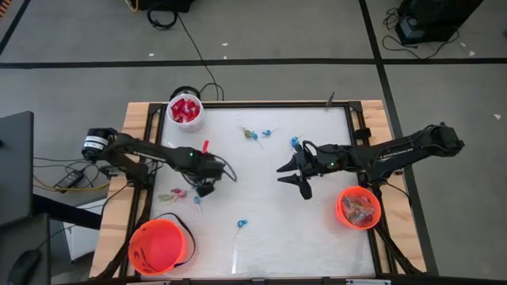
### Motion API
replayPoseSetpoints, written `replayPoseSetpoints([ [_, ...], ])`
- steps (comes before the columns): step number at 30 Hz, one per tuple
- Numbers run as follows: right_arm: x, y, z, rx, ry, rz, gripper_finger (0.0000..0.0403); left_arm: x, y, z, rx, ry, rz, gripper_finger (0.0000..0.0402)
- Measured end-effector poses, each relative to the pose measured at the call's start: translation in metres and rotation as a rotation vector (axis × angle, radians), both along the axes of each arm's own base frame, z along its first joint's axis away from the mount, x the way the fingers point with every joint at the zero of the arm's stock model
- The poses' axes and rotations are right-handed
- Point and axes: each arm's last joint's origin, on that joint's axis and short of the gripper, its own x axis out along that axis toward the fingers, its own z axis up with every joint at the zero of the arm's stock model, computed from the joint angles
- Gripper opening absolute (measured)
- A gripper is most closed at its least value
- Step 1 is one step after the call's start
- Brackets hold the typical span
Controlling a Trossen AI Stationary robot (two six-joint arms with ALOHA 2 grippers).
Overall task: Sort candy by brand, put in halloween buckets
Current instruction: Put the top left green candy into the right orange bucket
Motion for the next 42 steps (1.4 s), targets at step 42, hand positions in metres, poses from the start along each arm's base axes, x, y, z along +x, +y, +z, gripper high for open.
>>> replayPoseSetpoints([
  [42,0.044,0.028,-0.061,0.036,-0.045,-0.028,0.0167,0.016,0.000,-0.005,0.048,-0.364,-0.168,0.0006],
])
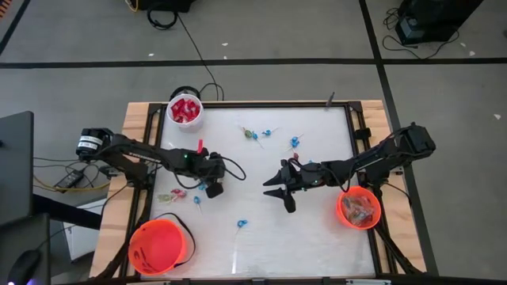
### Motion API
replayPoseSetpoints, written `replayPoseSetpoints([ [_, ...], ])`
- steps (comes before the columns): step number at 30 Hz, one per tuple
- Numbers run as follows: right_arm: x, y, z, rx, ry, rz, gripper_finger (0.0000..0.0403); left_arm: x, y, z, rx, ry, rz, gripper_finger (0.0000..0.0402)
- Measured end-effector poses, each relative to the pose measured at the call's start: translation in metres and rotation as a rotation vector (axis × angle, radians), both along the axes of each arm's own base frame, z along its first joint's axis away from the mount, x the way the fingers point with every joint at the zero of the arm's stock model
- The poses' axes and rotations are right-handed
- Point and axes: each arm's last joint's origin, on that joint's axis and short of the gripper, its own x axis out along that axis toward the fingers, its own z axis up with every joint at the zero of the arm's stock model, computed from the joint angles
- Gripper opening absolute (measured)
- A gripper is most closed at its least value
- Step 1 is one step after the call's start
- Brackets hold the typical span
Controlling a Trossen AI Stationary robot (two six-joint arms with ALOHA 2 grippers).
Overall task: Sort candy by brand, put in halloween buckets
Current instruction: Put the top left green candy into the right orange bucket
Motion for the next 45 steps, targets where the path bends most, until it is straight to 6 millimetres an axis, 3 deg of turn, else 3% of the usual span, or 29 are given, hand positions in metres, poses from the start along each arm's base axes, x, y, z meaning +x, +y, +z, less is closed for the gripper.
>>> replayPoseSetpoints([
  [3,0.000,0.000,0.000,-0.001,0.004,-0.001,0.0167,0.001,0.002,-0.004,0.000,-0.044,0.007,0.0022],
  [8,0.000,0.000,0.000,-0.001,0.004,-0.001,0.0167,0.005,0.001,-0.013,-0.032,-0.149,-0.029,0.0106],
  [11,0.000,0.000,0.000,0.000,0.004,0.001,0.0167,0.001,0.002,-0.021,-0.031,-0.148,-0.014,0.0152],
  [14,0.000,0.000,0.000,0.004,0.006,0.014,0.0167,-0.005,0.007,-0.032,-0.028,-0.107,0.025,0.0170],
  [18,0.000,0.000,0.000,0.004,0.005,0.015,0.0167,-0.006,0.011,-0.043,-0.036,-0.079,0.062,0.0146],
  [23,0.000,0.000,0.000,0.004,0.005,0.015,0.0167,-0.001,0.011,-0.044,-0.027,-0.118,-0.006,0.0036],
  [25,0.000,0.000,0.000,0.004,0.006,0.015,0.0167,0.004,0.011,-0.040,-0.031,-0.176,-0.041,0.0013],
  [33,0.000,-0.006,-0.002,0.000,0.020,-0.101,0.0167,0.029,0.001,-0.014,0.094,-0.371,-0.262,0.0004],
  [45,0.001,-0.008,0.001,0.023,-0.016,-0.162,0.0167,0.045,-0.033,0.010,0.353,-0.550,-0.529,0.0004],
])
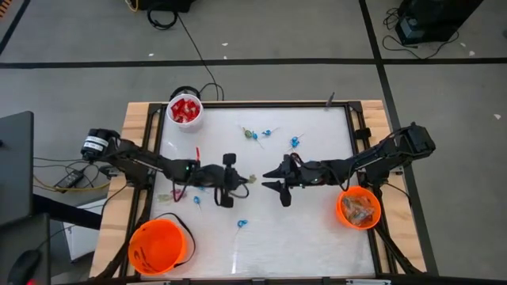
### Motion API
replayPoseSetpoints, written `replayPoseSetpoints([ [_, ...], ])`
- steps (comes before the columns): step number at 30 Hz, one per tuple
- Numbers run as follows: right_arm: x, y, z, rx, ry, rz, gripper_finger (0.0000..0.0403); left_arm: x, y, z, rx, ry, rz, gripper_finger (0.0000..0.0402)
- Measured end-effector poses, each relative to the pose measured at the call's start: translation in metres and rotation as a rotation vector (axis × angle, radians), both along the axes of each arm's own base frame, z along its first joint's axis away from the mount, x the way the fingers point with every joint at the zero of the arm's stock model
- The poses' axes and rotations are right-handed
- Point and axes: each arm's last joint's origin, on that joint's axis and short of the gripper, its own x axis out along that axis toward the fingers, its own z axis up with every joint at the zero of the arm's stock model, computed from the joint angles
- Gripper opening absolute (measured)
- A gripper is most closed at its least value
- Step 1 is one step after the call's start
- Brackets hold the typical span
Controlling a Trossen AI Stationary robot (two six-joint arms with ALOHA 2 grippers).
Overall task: Sort candy by brand, put in halloween buckets
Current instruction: Put the top left green candy into the right orange bucket
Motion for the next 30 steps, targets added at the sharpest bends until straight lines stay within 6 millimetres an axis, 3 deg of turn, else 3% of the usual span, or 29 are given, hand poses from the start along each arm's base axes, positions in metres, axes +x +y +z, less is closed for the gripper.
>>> replayPoseSetpoints([
  [5,0.001,0.001,0.006,0.009,-0.061,0.024,0.0167,0.003,-0.013,0.003,0.083,-0.021,-0.046,0.0004],
  [15,0.002,0.003,0.007,0.024,-0.076,0.093,0.0159,0.019,-0.020,0.014,0.120,-0.053,-0.044,0.0004],
  [18,0.002,0.003,0.007,0.021,-0.076,0.093,0.0125,0.021,-0.020,0.017,0.132,-0.058,-0.051,0.0004],
  [23,0.002,0.003,0.007,-0.019,-0.076,0.092,0.0015,0.021,-0.020,0.018,0.108,-0.063,-0.040,0.0008],
  [30,-0.002,0.001,0.010,-0.042,-0.042,0.063,0.0005,0.019,-0.020,0.016,-0.002,-0.044,0.020,0.0056],
])
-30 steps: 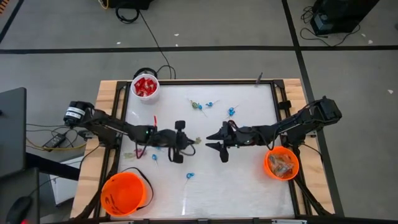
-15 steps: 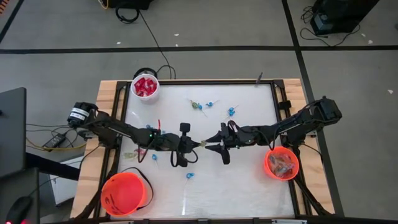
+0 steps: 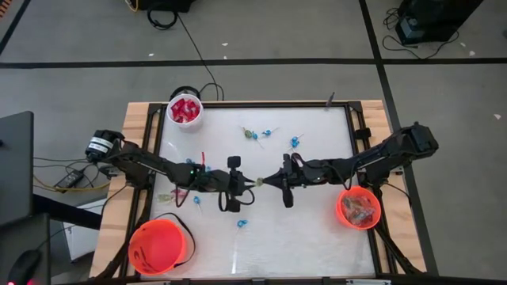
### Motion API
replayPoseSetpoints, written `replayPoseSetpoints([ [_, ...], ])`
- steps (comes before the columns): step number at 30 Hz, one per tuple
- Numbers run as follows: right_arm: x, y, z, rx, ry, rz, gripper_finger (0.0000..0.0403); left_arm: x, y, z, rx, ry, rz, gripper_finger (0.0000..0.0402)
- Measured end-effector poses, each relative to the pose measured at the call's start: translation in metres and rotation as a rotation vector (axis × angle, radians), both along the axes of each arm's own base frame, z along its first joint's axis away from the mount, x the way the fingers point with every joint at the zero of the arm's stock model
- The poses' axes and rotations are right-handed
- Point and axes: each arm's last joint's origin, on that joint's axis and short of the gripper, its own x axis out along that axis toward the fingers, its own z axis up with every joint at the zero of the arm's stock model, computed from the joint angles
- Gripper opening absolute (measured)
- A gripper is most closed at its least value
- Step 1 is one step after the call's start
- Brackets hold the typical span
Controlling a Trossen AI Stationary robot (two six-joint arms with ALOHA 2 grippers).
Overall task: Sort candy by brand, put in halloween buckets
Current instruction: Put the top left green candy into the right orange bucket
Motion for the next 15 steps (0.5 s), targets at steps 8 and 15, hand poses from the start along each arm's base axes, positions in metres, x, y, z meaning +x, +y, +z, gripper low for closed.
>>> replayPoseSetpoints([
  [8,-0.038,-0.002,0.029,-0.036,0.253,-0.020,0.0003,-0.015,0.004,-0.020,-0.177,0.217,0.172,0.0116],
  [15,-0.077,0.015,0.077,0.013,0.453,0.039,0.0002,-0.033,0.006,-0.015,-0.311,0.301,0.282,0.0121],
])
